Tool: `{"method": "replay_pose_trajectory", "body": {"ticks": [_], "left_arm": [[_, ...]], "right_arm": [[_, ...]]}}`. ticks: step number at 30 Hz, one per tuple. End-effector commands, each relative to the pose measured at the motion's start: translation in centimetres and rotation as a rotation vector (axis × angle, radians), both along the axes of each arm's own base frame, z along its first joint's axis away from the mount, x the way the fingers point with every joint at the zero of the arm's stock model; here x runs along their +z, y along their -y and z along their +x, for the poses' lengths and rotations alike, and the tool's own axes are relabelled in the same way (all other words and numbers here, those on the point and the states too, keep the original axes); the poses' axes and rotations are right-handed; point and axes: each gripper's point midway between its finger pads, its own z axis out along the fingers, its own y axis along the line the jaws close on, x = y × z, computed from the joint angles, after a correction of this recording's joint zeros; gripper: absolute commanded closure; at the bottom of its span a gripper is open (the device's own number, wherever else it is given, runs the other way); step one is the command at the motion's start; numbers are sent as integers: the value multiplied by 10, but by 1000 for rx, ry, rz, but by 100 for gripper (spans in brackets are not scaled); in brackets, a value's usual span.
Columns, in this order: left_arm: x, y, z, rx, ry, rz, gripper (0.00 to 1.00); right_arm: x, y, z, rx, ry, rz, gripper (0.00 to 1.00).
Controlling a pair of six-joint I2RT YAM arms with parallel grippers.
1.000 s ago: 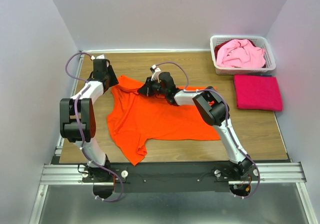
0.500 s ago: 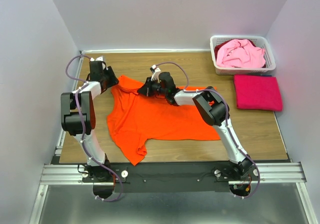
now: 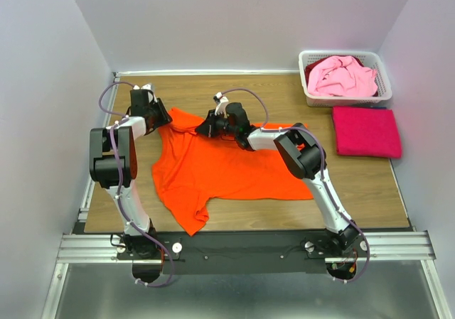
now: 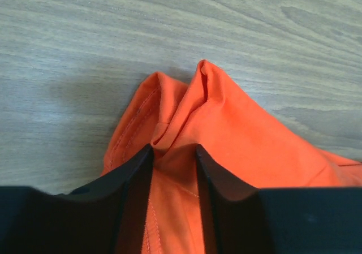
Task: Fold and stack the t-shirts
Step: Fold the tshirt
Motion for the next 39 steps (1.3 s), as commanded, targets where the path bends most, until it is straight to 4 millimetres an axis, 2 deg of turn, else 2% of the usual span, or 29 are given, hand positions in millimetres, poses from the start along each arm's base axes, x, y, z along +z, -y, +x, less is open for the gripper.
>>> {"method": "replay_pose_trajectory", "body": {"ticks": [1, 5, 7, 13, 18, 19, 20, 21, 24, 31, 36, 38, 39], "left_arm": [[15, -1, 2, -7, 11, 7, 62], [16, -8, -9, 28, -36, 35, 63], [24, -8, -10, 32, -22, 34, 64], [33, -4, -16, 27, -26, 12, 65], [24, 0, -17, 14, -41, -7, 68], [20, 1, -18, 11, -52, -12, 75], [20, 3, -19, 8, -57, -21, 91], [21, 4, -19, 7, -56, -23, 100], [24, -1, -20, 30, -61, -8, 100], [49, -14, -35, 99, -49, 41, 100], [46, -12, -60, 118, -89, 34, 100], [53, -13, -68, 126, -77, 34, 100], [49, -14, -75, 140, -88, 37, 100]], "right_arm": [[22, -9, -5, 34, 29, 32, 99], [26, -8, -5, 34, 32, 38, 99], [27, -9, -6, 36, 33, 39, 99], [32, -7, -6, 31, 39, 44, 99], [30, -8, -7, 32, 35, 44, 99], [30, -8, -7, 34, 35, 46, 99], [30, -8, -8, 35, 36, 45, 99], [30, -7, -8, 34, 34, 45, 99], [33, -6, -8, 32, 46, 43, 99], [40, -4, -15, 43, 32, 51, 99], [46, 3, -27, 54, -5, 47, 99], [43, 6, -32, 61, -27, 32, 99], [37, 9, -37, 67, -44, 20, 99]]}}
